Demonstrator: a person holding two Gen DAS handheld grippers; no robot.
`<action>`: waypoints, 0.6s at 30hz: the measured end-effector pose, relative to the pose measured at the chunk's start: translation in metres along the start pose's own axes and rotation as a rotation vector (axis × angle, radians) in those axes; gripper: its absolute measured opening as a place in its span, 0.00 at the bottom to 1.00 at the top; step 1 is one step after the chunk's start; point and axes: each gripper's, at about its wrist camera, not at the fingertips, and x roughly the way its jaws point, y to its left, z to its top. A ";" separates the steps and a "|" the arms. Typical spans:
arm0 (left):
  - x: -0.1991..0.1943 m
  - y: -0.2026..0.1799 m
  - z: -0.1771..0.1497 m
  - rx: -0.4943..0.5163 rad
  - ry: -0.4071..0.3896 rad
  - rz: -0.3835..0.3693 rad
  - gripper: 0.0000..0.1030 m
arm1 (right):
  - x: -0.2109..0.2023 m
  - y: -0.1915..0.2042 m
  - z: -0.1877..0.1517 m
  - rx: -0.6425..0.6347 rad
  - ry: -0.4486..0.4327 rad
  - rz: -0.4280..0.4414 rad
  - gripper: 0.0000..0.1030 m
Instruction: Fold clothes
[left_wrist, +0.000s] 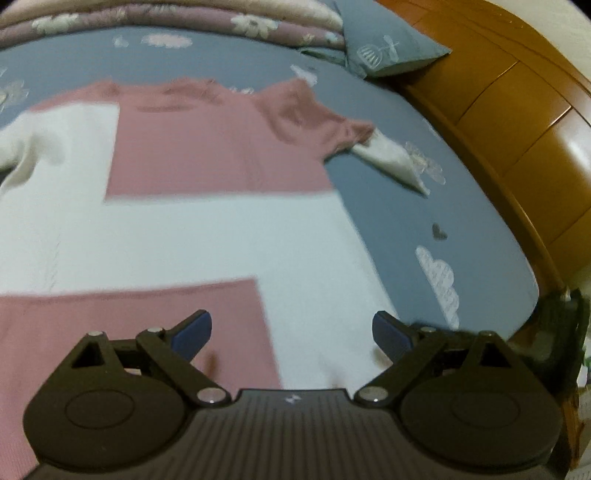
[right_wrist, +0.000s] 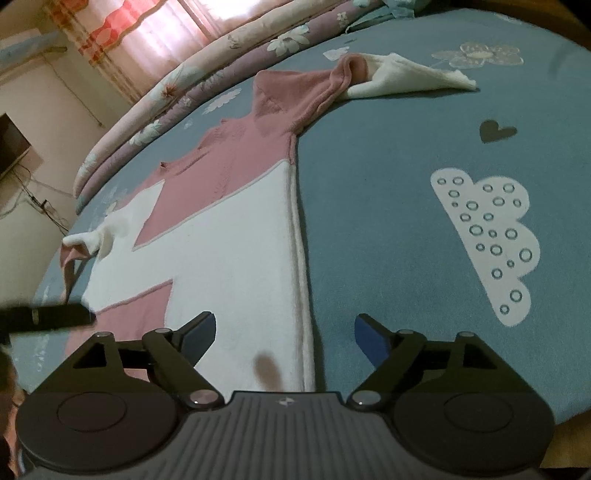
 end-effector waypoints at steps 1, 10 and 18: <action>0.001 -0.009 0.004 0.013 -0.004 -0.022 0.91 | 0.002 0.002 0.001 -0.007 0.002 -0.007 0.89; 0.017 -0.039 0.008 0.122 -0.043 -0.157 0.91 | 0.012 0.011 0.001 -0.035 0.005 -0.019 1.00; 0.009 0.065 0.028 -0.027 -0.120 -0.022 0.91 | 0.016 0.024 -0.006 -0.094 -0.005 -0.086 1.00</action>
